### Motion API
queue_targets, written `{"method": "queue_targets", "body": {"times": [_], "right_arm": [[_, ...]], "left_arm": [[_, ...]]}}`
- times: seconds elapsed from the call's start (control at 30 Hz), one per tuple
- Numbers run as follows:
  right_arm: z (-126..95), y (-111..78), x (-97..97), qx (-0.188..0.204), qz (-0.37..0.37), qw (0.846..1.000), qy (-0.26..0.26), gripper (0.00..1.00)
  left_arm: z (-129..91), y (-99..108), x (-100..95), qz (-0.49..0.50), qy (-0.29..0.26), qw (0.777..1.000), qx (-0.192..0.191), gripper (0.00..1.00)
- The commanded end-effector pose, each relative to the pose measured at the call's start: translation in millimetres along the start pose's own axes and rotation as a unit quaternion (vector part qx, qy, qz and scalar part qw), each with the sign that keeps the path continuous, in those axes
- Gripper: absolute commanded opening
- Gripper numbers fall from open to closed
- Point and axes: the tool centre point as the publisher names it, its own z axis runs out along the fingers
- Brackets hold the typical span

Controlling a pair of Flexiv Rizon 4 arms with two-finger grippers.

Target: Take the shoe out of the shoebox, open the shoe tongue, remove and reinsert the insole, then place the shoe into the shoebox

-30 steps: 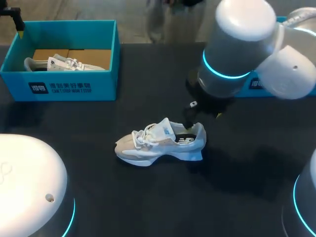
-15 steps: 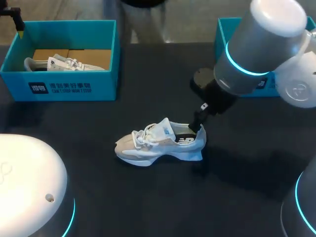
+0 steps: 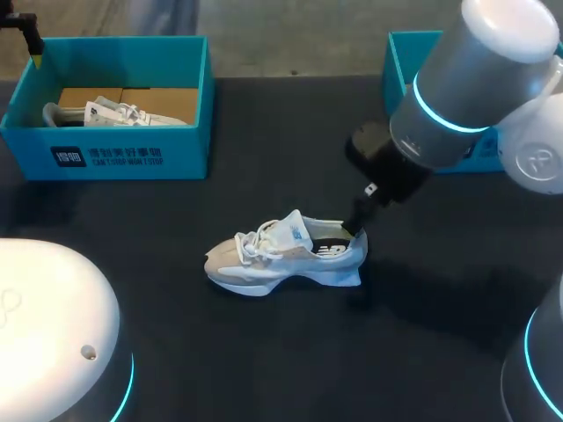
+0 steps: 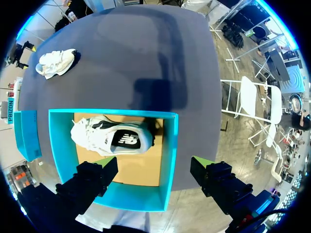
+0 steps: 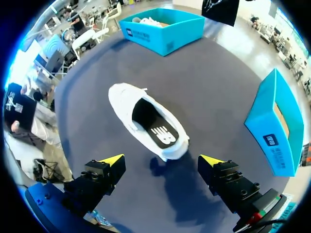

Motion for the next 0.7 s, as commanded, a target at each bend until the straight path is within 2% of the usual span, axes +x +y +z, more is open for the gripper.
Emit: {"method": "queue_targets", "body": {"times": [0.03,0.1,0.2,0.23,0.3,0.37,0.47,0.6,0.67,0.7], "right_arm": [[-4.7,5.3,-11.8,-0.049,-0.095,0.994,-0.010,1.00],[-6.4,4.9,-17.7,-0.091,-0.119,0.989,-0.006,1.00],[-7.6,5.9,-22.7,-0.120,-0.175,0.977,0.001,1.00],[-7.0,6.0,-25.5,-0.142,-0.195,0.970,0.008,1.00],[-5.7,5.9,-27.5,-0.152,-0.222,0.963,0.032,1.00],[-3.5,6.9,-28.7,-0.179,-0.250,0.950,0.060,1.00],[0.0,8.6,-29.3,-0.197,-0.289,0.932,0.095,1.00],[3.1,11.7,-31.0,-0.245,-0.336,0.903,0.109,1.00],[3.6,12.9,-30.8,-0.253,-0.341,0.899,0.110,1.00],[5.8,14.0,-32.7,-0.248,-0.328,0.906,0.102,1.00]], "left_arm": [[-0.2,-0.8,0.0,0.001,0.001,1.000,-0.001,1.00],[-0.2,-0.8,0.0,0.001,0.001,1.000,-0.001,1.00],[-0.2,-0.8,0.0,0.001,0.001,1.000,-0.001,1.00],[-0.2,-0.8,0.0,0.001,0.001,1.000,-0.001,1.00],[-0.2,-0.8,0.0,0.001,0.001,1.000,-0.001,1.00],[-0.2,-0.8,0.0,0.001,0.001,1.000,-0.001,1.00],[-0.2,-0.8,0.0,0.001,0.001,1.000,-0.001,1.00],[-0.2,-0.8,0.0,0.001,0.001,1.000,-0.001,1.00],[-0.2,-0.8,0.0,0.001,0.001,1.000,-0.001,1.00],[-0.2,-0.8,0.0,0.001,0.001,1.000,-0.001,1.00]]}}
